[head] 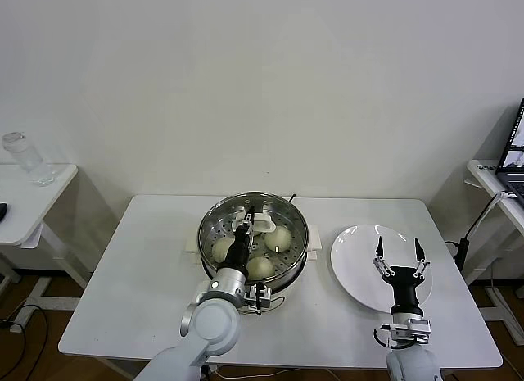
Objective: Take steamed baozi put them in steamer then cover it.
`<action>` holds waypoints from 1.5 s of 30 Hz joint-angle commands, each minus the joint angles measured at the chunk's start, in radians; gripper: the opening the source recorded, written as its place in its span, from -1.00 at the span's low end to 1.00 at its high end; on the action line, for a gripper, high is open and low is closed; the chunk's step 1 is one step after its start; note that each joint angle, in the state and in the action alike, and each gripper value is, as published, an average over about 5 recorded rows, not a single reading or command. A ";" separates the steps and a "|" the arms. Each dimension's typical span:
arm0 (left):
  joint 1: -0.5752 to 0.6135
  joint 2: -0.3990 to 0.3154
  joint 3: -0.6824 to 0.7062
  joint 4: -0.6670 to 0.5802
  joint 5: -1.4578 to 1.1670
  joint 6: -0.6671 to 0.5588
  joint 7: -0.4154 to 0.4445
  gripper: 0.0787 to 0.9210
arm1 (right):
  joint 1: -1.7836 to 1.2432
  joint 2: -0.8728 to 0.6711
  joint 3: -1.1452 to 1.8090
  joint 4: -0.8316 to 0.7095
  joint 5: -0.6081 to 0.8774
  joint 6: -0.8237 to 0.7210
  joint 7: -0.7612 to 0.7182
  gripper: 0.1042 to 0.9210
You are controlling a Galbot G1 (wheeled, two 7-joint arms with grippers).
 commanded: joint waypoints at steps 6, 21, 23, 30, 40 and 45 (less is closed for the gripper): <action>0.006 -0.003 -0.011 0.001 0.014 -0.008 0.004 -0.70 | 0.000 -0.001 0.003 0.000 0.000 0.002 0.000 0.76; 0.114 0.061 -0.040 -0.179 -0.018 -0.017 -0.005 0.25 | 0.000 0.002 0.000 0.002 -0.003 0.001 -0.001 0.76; 0.139 0.081 -0.049 -0.226 -0.027 -0.021 -0.006 0.40 | 0.000 0.001 0.000 0.002 -0.003 0.001 -0.002 0.76; 0.221 0.144 -0.092 -0.380 -0.104 -0.041 -0.054 0.75 | -0.022 -0.001 -0.009 0.034 0.021 -0.063 -0.036 0.76; 0.373 0.072 -0.464 -0.387 -0.683 -0.232 -0.401 0.77 | -0.050 -0.022 -0.035 0.095 0.124 -0.154 -0.022 0.76; 0.444 0.014 -0.675 -0.248 -1.131 -0.483 -0.447 0.77 | -0.063 -0.035 -0.041 0.128 0.199 -0.191 -0.032 0.76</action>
